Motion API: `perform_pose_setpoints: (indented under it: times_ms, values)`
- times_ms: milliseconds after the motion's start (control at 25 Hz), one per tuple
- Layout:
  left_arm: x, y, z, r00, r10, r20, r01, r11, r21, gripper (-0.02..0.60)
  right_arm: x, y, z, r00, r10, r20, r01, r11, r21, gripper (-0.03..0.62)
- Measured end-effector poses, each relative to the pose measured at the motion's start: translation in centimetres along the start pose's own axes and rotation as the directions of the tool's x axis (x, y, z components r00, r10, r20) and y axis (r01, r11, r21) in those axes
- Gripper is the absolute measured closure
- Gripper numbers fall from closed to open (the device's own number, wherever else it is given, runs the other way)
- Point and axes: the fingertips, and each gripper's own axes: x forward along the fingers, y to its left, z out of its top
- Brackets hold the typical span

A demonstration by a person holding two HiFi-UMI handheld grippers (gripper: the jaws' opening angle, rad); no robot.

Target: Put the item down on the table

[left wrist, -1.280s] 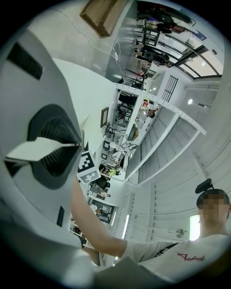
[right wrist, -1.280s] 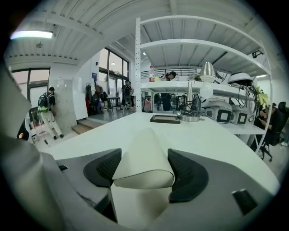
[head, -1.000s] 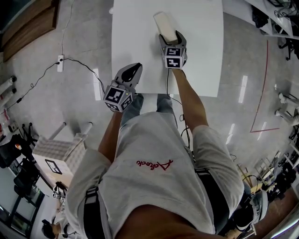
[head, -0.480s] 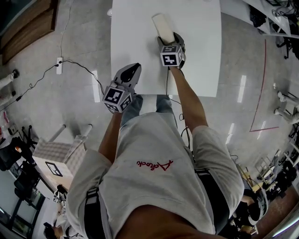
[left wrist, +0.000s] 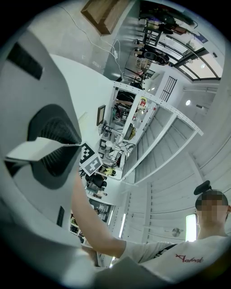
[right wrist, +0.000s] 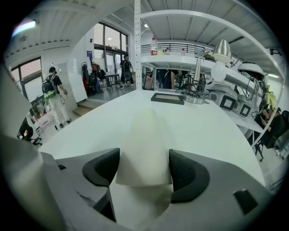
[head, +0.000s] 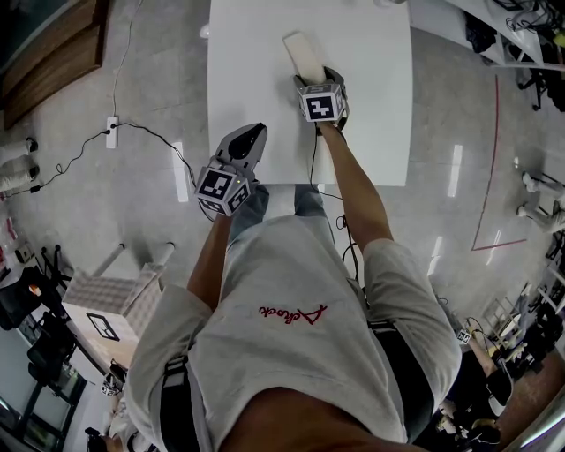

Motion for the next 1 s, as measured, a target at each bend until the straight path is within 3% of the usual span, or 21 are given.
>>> perform_pose_setpoints:
  times_ms: [320,520,640,880,1000]
  values:
    - [0.0,0.1,0.2,1.000,0.001,0.004,-0.001,1.000,0.006,0.546,-0.8,-0.5,0.6,0.998,-0.023,0.067,0.025,0.999,-0.022,0.229]
    - [0.5,-0.4,0.1,1.000,-0.010,-0.007,0.010,1.000,0.012,0.546,-1.9,-0.2,1.5,0.993,-0.010,0.116,0.013,1.000,-0.028,0.275]
    - [0.5,-0.6,0.0,1.000,-0.017,-0.009,0.017,1.000,0.018,0.546,-2.6,-0.5,2.0,0.987,-0.036,0.158,0.041,0.999,-0.032,0.345]
    - [0.6,-1.0,0.0,1.000,-0.024,-0.013,0.024,1.000,0.018,0.546,-4.0,-1.7,3.0,0.968,-0.112,0.224,0.126,0.991,-0.048,0.586]
    - [0.6,-1.3,-0.1,1.000,-0.027,-0.014,0.027,0.999,0.020,0.546,-4.2,-1.7,2.7,0.968,-0.106,0.225,0.119,0.992,-0.045,0.588]
